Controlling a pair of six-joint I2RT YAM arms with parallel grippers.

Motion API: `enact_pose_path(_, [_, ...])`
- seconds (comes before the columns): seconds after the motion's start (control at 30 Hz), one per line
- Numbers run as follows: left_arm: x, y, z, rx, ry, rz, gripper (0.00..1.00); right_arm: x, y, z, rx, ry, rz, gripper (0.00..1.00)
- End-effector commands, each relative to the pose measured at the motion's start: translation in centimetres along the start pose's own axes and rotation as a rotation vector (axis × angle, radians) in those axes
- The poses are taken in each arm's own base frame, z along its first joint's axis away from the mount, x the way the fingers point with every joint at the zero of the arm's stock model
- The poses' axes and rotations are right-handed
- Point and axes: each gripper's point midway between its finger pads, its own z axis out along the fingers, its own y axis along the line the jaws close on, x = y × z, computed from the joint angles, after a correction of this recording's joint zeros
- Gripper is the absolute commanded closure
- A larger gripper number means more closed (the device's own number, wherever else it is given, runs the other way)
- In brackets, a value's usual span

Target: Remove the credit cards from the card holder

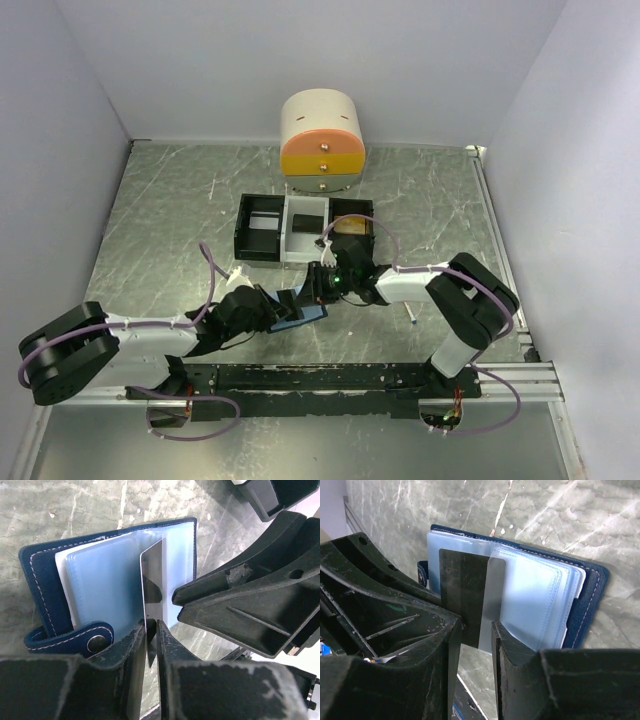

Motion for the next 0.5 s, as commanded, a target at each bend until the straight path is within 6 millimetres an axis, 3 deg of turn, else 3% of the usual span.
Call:
enact_pose_path(0.0, [-0.1,-0.7,0.2,0.018,-0.008,0.019,0.74,0.9,-0.6,0.8,0.008,0.047,0.002,0.69])
enact_pose_path(0.3, [0.1,-1.2,0.4,0.047,0.001,0.023,0.79,1.8,-2.1,0.8,0.053,0.044,0.026,0.69])
enact_pose_path(0.47, [0.1,-1.5,0.3,0.055,0.001,0.021,0.93,1.6,-2.0,0.7,0.058,0.032,0.024,0.69])
